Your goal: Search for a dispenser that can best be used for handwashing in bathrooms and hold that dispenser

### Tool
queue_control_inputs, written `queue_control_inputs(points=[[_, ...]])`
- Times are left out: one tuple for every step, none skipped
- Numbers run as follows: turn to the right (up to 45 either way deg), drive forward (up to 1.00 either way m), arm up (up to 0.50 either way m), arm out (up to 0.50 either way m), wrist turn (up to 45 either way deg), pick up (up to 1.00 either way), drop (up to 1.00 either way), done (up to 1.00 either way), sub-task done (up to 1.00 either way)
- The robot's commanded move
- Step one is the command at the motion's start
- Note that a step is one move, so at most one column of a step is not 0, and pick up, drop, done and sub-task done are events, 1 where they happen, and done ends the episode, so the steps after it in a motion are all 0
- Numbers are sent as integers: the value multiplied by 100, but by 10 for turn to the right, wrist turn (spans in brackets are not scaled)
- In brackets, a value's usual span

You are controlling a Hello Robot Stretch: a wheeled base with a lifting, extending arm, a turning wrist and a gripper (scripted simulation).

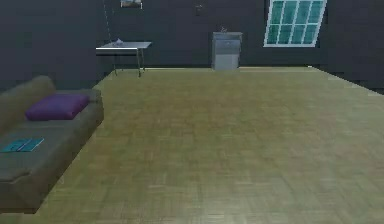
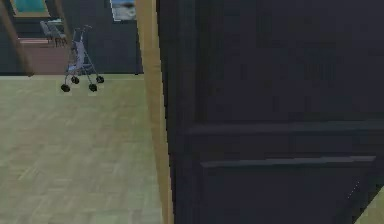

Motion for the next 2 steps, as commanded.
queue_control_inputs(points=[[450, 0, 0, 0, 0, 0, 0, 0, 0], [0, 100, 0, 0, 0, 0, 0, 0, 0]])
